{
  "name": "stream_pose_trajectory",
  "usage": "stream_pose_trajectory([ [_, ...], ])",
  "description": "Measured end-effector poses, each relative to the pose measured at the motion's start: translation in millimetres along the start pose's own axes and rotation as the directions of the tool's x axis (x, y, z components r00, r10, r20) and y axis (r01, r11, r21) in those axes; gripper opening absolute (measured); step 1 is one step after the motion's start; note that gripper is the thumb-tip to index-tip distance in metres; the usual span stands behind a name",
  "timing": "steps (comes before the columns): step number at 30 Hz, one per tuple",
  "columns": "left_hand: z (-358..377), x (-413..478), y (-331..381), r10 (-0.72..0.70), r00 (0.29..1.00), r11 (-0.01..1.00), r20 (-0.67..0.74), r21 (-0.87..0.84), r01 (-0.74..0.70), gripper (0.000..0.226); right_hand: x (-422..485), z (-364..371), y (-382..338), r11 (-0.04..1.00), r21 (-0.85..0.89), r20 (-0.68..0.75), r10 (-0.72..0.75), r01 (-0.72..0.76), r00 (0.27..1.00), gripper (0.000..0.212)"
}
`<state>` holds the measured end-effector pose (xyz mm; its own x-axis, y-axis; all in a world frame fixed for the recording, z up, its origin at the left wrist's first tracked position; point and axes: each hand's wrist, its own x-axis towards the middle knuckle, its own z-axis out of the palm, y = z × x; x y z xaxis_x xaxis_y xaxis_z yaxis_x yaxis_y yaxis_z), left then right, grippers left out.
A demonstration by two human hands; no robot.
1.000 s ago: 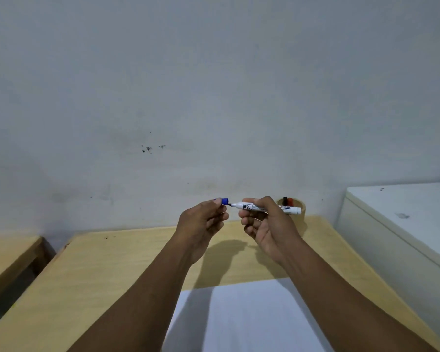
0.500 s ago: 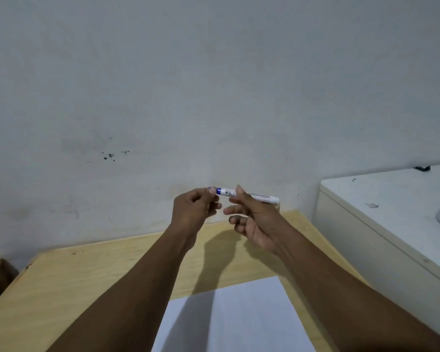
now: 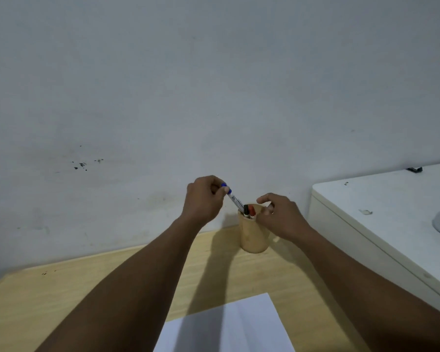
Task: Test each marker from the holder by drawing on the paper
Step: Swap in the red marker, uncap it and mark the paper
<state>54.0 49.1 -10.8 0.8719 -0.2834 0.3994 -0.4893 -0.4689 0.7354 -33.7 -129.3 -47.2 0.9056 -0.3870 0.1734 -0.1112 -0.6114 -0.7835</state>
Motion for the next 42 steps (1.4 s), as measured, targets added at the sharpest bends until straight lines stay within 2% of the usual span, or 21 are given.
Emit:
stream_pose_trajectory([
  [4,23,-1,-3,-0.005,0.97,0.991,0.244,0.13,-0.027,0.02,8,13,2,0.989,-0.139,0.048,-0.037,0.043,0.998,0.011],
  [7,27,-5,-1,-0.024,0.957,0.984,0.29,0.176,-0.029,0.045,12,17,3,0.993,-0.115,0.029,-0.025,0.028,0.999,0.021],
  [10,18,-7,8,0.0,0.971,0.987,0.239,0.155,-0.038,0.053,8,13,3,0.999,-0.023,-0.042,-0.033,0.032,0.999,0.034],
  [13,6,-11,23,0.075,0.98,0.992,0.185,0.082,-0.092,0.046,1,2,-9,0.995,0.064,-0.132,-0.063,0.072,0.989,0.021],
  [17,-10,-14,47,0.179,0.97,0.982,0.164,0.036,-0.187,0.043,-6,-12,-35,0.981,0.019,-0.214,-0.182,0.191,0.96,0.018],
  [22,-31,-20,67,0.282,0.951,0.95,0.13,0.099,-0.295,0.018,-16,-14,-60,0.96,0.043,-0.228,-0.261,0.277,0.938,0.026],
  [26,-64,-30,67,0.185,0.982,0.981,-0.021,-0.051,-0.186,0.019,-31,-3,-72,0.961,0.06,-0.142,-0.26,0.271,0.955,0.052],
  [27,-76,-33,64,0.137,0.99,0.982,-0.039,-0.128,-0.141,0.019,-35,1,-74,0.962,0.072,-0.114,-0.254,0.263,0.961,0.053],
  [29,-101,-39,54,0.033,0.999,0.955,-0.038,-0.293,-0.043,0.02,-45,8,-80,0.956,0.155,-0.023,-0.249,0.249,0.968,0.039],
  [31,-121,-50,37,-0.07,0.996,0.909,-0.047,-0.415,0.044,0.022,-55,13,-86,0.915,0.349,0.109,-0.256,0.204,0.961,0.022],
  [33,-138,-64,12,-0.201,0.977,0.846,-0.073,-0.515,0.136,0.027,-67,21,-95,0.808,0.586,0.248,-0.249,0.059,0.936,0.018],
  [35,-148,-83,-18,-0.322,0.945,0.759,-0.053,-0.611,0.224,0.03,-78,36,-107,0.577,0.796,0.348,-0.189,-0.183,0.918,0.018],
  [37,-149,-107,-44,-0.407,0.914,0.667,0.001,-0.683,0.298,0.029,-89,63,-118,0.362,0.864,0.412,-0.111,-0.349,0.904,0.016],
  [38,-146,-119,-54,-0.435,0.9,0.635,0.024,-0.701,0.326,0.028,-97,79,-123,0.293,0.867,0.444,-0.086,-0.403,0.892,0.017],
  [39,-143,-130,-63,-0.452,0.891,0.622,0.041,-0.701,0.348,0.028,-104,96,-127,0.263,0.858,0.471,-0.066,-0.44,0.879,0.02],
  [40,-139,-140,-69,-0.462,0.885,0.622,0.052,-0.692,0.366,0.028,-111,112,-131,0.275,0.841,0.495,-0.046,-0.466,0.867,0.021],
  [42,-136,-156,-83,-0.487,0.872,0.633,0.043,-0.671,0.386,0.03,-123,140,-135,0.367,0.797,0.519,-0.009,-0.479,0.855,0.018],
])
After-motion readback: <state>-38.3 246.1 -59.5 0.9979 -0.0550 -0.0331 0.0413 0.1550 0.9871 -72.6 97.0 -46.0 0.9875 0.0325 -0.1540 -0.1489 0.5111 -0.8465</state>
